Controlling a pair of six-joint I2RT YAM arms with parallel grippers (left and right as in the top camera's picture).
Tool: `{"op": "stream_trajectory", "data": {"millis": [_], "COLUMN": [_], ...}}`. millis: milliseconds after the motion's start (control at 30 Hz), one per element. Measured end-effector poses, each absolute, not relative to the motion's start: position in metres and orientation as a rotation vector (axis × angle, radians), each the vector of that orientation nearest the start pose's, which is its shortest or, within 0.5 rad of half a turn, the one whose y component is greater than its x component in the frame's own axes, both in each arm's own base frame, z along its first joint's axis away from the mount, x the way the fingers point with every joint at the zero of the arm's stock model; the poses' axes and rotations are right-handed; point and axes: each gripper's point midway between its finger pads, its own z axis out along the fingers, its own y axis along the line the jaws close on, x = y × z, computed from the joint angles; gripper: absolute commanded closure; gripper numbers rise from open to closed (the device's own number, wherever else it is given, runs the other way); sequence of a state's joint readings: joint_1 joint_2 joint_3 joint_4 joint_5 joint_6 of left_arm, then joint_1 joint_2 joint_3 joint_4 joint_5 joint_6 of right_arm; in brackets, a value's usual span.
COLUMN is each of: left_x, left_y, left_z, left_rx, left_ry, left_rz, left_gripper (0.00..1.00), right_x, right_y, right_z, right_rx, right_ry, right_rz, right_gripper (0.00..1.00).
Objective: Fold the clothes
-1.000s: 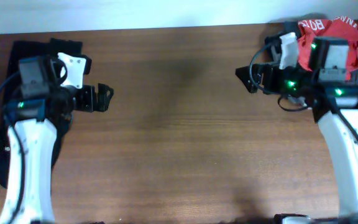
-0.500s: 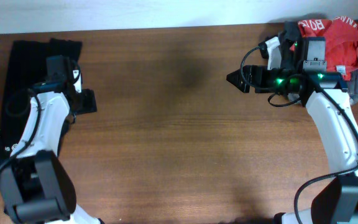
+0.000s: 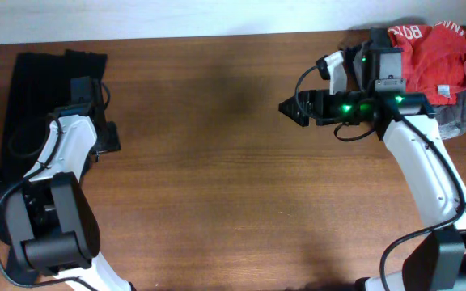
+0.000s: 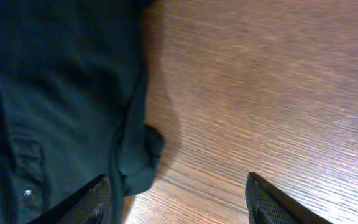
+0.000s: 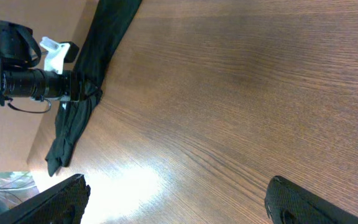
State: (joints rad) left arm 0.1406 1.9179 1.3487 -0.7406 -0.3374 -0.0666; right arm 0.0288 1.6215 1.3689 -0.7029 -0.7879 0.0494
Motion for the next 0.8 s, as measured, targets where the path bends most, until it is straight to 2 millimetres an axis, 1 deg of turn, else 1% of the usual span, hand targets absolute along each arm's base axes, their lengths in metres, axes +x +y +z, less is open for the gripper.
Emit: {"op": "stream_trajectory", "data": {"millis": [100,200,400,600,700,733,800], "left_x": [0.393,0.390,0.385,0.375,0.371,0.371,0.372], "left_y": [0.119,0.123,0.128,0.145,0.150,0.150,0.150], "left_z": [0.048,0.040,0.027,0.018,0.014,0.013,0.013], "left_rx": [-0.369,-0.369,-0.371,-0.425,-0.446,-0.449,-0.449], "left_ry": [2.844,2.866,2.898,2.927,2.940,2.940,2.939], "left_rz": [0.556,0.598,0.644,0.669,0.671,0.669,0.660], "left_gripper": [0.31,0.32,0.32,0.32,0.35,0.39,0.49], "right_x": [0.394,0.394,0.394,0.394,0.394,0.394,0.394], "right_y": [0.136,0.135,0.135,0.135,0.135,0.135,0.135], "right_z": [0.214,0.214,0.213,0.213,0.213,0.213,0.213], "right_rx": [-0.297,-0.296,-0.294,-0.294,-0.293,-0.294,-0.294], "right_ry": [2.383,2.385,2.388,2.389,2.389,2.389,2.389], "right_rz": [1.014,1.010,1.007,1.007,1.007,1.007,1.006], "right_gripper": [0.04,0.03,0.02,0.02,0.02,0.02,0.02]}}
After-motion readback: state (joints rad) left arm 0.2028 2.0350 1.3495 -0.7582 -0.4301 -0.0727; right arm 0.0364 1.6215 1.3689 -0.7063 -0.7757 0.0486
